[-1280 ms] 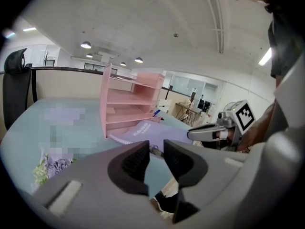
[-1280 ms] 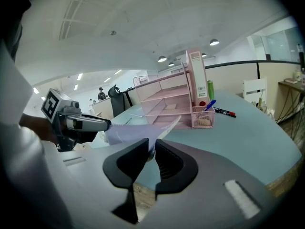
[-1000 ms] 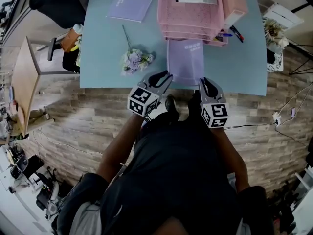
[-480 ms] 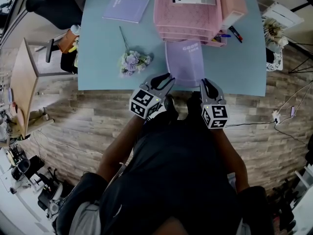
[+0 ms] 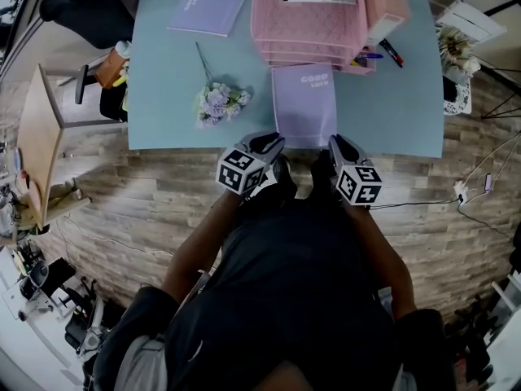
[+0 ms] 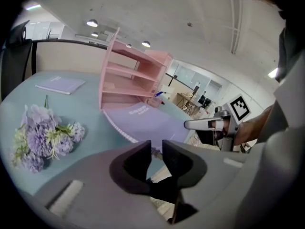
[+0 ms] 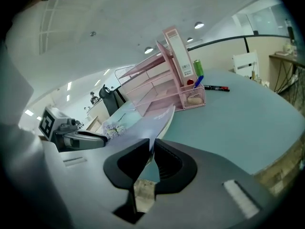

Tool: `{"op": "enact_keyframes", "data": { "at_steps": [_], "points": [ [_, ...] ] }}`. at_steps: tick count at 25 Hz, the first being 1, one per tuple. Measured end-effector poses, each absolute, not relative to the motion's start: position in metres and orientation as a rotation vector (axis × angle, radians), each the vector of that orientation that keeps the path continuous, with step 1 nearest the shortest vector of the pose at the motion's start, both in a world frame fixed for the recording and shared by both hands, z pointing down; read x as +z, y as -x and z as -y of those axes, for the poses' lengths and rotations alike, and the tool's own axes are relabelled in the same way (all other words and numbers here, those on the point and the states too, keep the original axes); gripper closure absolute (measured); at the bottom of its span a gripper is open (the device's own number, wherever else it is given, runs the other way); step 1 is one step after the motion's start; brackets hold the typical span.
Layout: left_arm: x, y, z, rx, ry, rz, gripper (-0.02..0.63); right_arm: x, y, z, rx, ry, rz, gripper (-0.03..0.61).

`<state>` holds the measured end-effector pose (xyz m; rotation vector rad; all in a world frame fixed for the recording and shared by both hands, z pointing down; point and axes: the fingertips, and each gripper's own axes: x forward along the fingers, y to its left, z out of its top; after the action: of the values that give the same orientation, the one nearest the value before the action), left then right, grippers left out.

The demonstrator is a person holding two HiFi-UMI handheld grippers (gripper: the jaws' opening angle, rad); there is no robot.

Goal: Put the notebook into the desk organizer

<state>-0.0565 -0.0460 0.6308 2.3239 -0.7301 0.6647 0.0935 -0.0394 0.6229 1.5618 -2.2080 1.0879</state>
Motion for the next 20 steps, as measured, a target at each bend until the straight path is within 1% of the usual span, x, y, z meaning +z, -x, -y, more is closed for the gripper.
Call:
{"op": "enact_keyframes", "data": {
  "at_steps": [2,6,12,16,20],
  "points": [
    [0.649,0.06,0.043,0.706,-2.267,0.703,0.493,0.631,-0.093,0.04,1.133,-1.545,2.184,0.54],
    [0.685,0.059,0.034,0.79,-2.186,0.627,0.508,0.649,-0.091,0.038,1.155,-1.484,2.122,0.545],
    [0.703,0.067,0.048,0.82,-2.129,0.685,0.507,0.671,-0.088,0.031,1.098,-1.347,2.026,0.539],
    [0.704,0.075,0.06,0.809,-2.117,0.728,0.505,0.67,-0.094,0.035,1.028,-1.316,2.013,0.45],
    [0.706,0.078,0.07,0.767,-2.1,0.726,0.502,0.677,-0.099,0.046,1.115,-1.302,2.011,0.417]
  ]
}}
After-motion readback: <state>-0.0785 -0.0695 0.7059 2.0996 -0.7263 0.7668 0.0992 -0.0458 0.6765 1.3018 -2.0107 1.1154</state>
